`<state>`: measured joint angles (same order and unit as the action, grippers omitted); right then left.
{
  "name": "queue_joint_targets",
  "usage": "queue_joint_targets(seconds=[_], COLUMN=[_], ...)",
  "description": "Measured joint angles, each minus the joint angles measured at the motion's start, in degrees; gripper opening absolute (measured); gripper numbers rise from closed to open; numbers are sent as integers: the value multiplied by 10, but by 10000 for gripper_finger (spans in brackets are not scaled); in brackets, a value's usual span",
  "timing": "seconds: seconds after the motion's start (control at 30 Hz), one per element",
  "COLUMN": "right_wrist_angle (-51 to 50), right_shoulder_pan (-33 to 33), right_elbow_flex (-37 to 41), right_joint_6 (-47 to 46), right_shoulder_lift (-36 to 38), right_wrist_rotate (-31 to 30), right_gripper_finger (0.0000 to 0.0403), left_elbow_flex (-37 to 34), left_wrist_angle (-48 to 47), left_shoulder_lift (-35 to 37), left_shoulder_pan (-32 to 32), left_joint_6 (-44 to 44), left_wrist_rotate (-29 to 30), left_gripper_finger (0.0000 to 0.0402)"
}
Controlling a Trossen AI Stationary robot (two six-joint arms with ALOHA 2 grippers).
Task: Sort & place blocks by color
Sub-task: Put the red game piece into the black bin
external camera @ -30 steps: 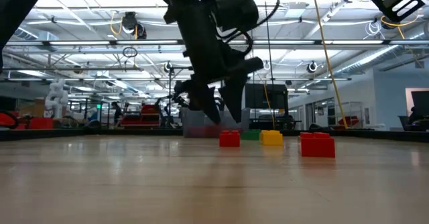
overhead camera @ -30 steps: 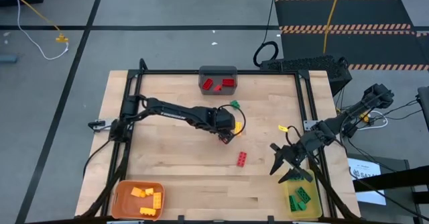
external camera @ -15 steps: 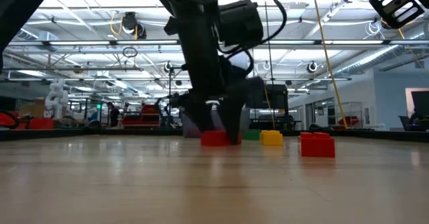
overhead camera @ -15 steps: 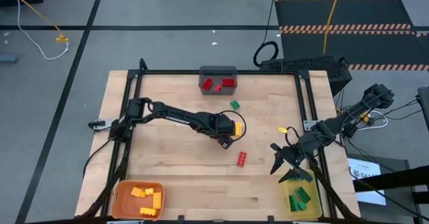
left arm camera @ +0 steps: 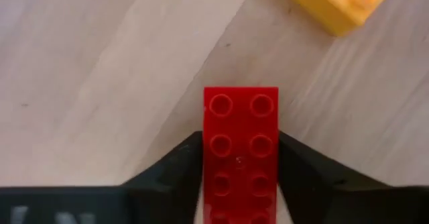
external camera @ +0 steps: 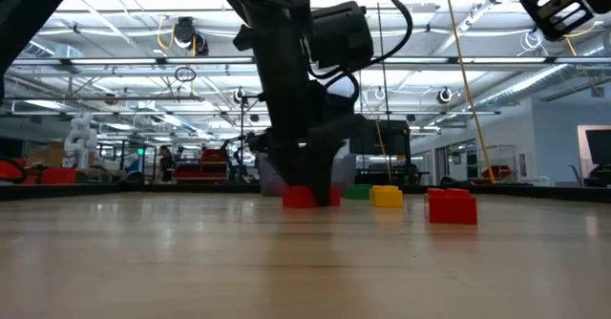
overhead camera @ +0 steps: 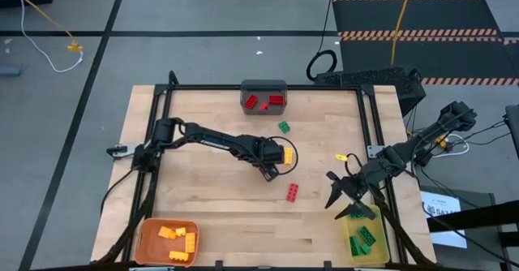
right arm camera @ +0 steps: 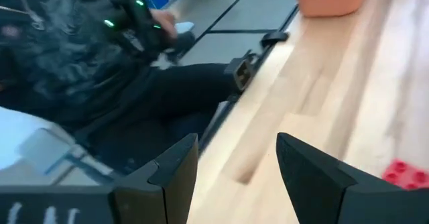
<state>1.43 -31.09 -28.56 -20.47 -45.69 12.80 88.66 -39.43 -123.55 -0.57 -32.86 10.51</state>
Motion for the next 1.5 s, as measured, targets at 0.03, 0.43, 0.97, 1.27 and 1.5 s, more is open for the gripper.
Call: queue_joint_targets(seconds=[0.03, 0.43, 0.97, 1.27, 1.5], right_wrist_angle=[-1, -3, 252, 411, 421], right_shoulder_pan=[0, 0, 54, 68, 74], right_elbow_flex=[0, 0, 0, 0, -1], right_joint_6=[9, 341, 652, 700, 697], right_shoulder_lift=[0, -10, -198, -265, -304], right_wrist_rotate=[-11, -348, -400, -382, -381], right_gripper_finger=[192, 192, 204, 239, 232], left_elbow_flex=[-1, -1, 0, 0, 0], left_wrist_angle=[-4, 109, 108, 115, 136], left_shoulder_lift=[5, 136, 178, 174, 173], left_shoulder_pan=[1, 9, -15, -35, -40], left_joint_6=[14, 192, 186, 163, 161], left_wrist_rotate=[0, -171, -257, -255, -255], left_gripper_finger=[151, 142, 142, 145, 145])
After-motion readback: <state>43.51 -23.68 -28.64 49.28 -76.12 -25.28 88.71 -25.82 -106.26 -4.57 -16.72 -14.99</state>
